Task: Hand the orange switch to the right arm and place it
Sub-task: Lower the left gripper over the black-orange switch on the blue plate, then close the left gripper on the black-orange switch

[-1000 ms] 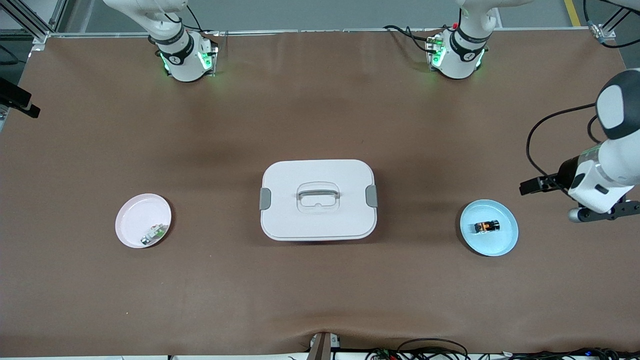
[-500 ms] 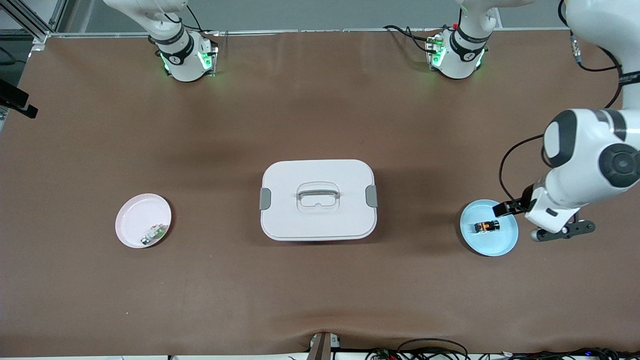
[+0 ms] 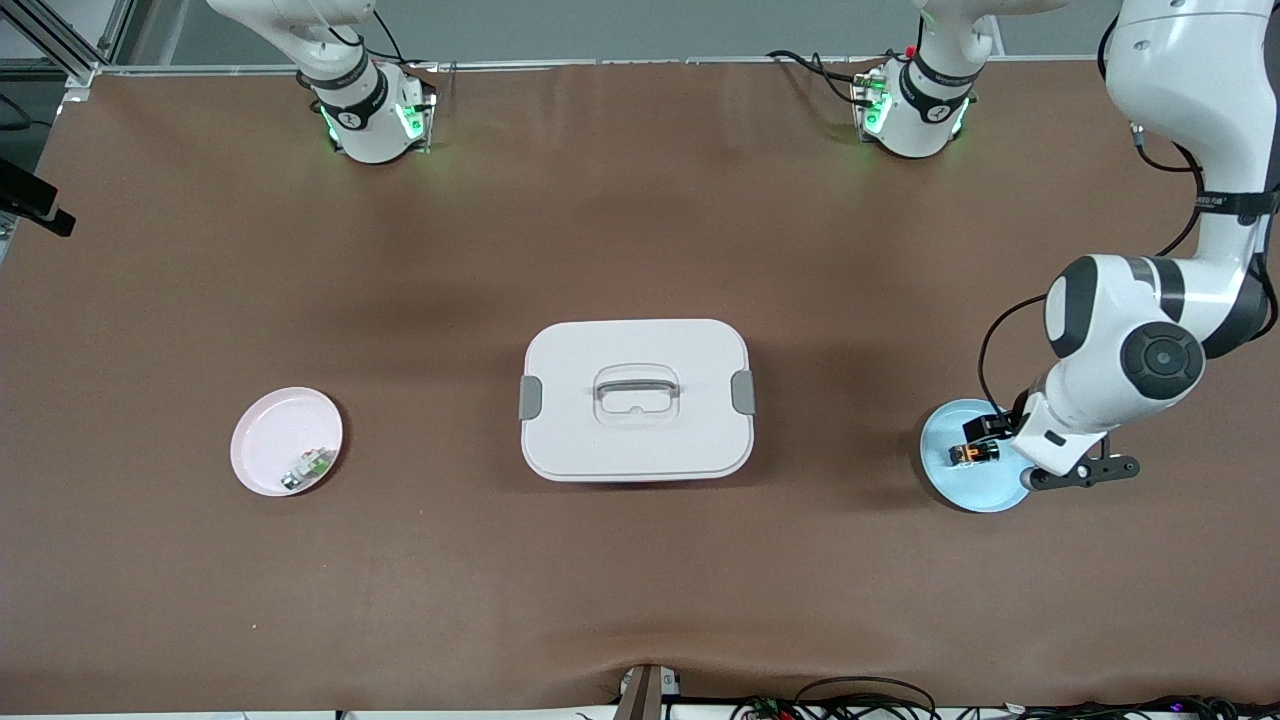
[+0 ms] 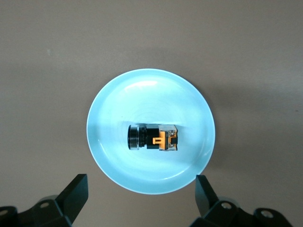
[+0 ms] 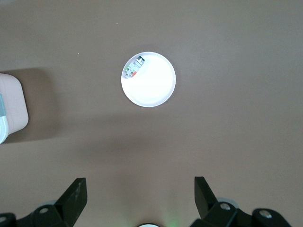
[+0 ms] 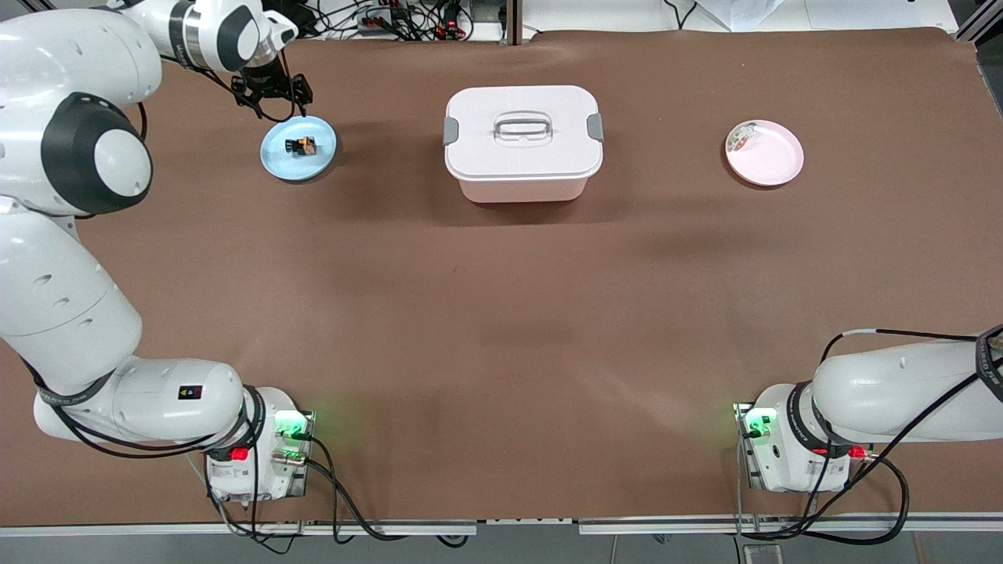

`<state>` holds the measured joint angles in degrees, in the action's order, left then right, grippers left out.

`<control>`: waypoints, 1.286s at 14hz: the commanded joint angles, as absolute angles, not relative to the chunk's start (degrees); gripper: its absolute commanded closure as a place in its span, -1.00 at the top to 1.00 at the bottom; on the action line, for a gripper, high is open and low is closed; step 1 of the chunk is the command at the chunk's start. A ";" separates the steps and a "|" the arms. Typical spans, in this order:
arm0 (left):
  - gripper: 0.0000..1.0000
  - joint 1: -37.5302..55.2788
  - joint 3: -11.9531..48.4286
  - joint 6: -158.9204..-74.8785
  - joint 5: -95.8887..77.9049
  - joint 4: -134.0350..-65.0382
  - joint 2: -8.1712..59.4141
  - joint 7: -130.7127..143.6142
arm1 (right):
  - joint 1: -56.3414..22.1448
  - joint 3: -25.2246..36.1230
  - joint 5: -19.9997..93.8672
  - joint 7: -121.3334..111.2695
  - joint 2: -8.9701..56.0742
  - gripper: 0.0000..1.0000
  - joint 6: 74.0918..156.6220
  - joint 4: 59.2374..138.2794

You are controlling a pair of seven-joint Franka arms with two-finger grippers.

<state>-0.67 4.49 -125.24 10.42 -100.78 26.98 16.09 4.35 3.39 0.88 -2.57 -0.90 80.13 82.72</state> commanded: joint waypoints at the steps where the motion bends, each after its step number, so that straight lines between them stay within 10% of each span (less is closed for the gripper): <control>1: 1.00 -1.14 4.83 -128.13 12.13 -101.60 28.21 16.17 | 5.36 2.72 0.88 -1.93 -0.44 1.00 79.54 81.74; 18: 1.00 -2.55 5.19 -137.72 12.13 -102.04 35.07 15.65 | 5.36 2.72 0.97 -1.93 -0.44 1.00 79.54 81.74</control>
<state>-1.98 4.65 -136.72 10.88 -101.45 34.88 15.78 4.37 3.39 0.88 -2.57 -0.90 80.13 82.72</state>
